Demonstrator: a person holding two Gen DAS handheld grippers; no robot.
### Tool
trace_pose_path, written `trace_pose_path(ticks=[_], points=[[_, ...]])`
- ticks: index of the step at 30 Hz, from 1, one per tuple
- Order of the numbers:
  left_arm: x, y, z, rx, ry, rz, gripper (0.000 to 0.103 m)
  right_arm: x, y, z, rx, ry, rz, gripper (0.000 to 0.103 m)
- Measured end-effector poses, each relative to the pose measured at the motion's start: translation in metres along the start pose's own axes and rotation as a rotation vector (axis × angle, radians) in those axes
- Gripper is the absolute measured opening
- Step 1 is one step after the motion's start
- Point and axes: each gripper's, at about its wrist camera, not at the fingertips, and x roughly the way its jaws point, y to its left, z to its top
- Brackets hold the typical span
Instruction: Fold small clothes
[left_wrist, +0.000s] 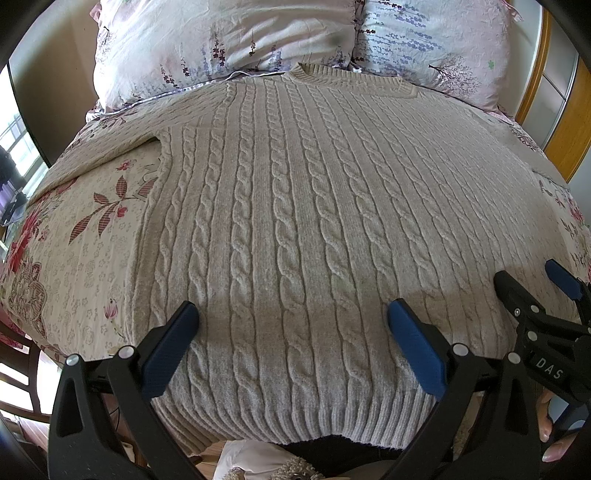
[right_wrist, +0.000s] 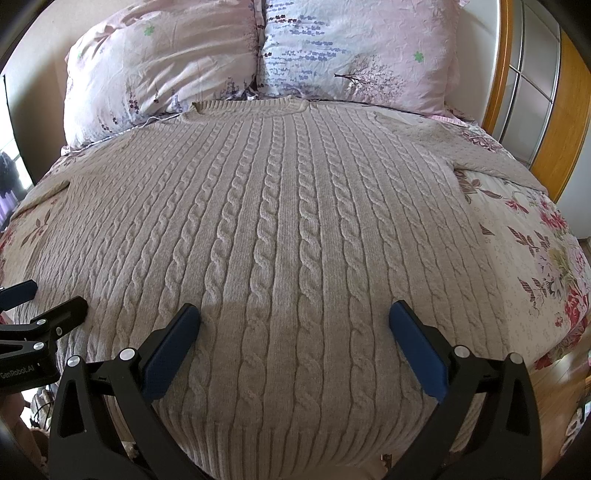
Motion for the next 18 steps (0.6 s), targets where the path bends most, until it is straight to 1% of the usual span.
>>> trace_pose_path(ticks=[18], points=[[0.0, 0.0, 0.0, 0.0, 0.0, 0.0, 0.101, 0.0008, -0.0011, -0.0023, -0.002, -0.004, 0.001, 0.102]])
